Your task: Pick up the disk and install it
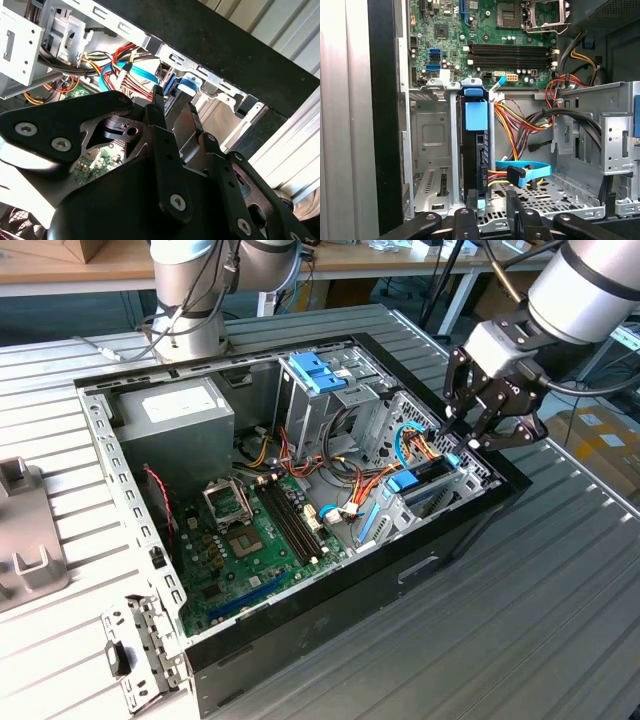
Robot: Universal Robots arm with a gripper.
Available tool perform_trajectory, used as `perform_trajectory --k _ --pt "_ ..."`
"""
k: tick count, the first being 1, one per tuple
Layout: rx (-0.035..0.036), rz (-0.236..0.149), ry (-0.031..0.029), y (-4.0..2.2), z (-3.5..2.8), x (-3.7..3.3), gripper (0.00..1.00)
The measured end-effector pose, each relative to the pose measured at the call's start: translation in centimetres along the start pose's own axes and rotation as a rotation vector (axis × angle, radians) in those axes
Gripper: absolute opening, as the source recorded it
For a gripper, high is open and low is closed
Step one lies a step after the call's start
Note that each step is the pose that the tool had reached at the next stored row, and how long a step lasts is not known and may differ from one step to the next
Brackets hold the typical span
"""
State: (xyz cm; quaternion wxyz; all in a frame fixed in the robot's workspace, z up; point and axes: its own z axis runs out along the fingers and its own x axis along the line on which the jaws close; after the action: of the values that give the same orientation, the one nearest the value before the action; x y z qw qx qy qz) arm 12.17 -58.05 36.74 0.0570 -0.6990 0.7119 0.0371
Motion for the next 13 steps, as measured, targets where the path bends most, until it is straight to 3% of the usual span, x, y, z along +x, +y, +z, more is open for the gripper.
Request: perform_trajectory --k 9,13 --pt "-0.0001 -0.001 -0.0001 0.15 0.20 -1.51 0.36" --pt "-0.0001 -0.001 -0.0001 0.72 0.19 -1.52 0.36"
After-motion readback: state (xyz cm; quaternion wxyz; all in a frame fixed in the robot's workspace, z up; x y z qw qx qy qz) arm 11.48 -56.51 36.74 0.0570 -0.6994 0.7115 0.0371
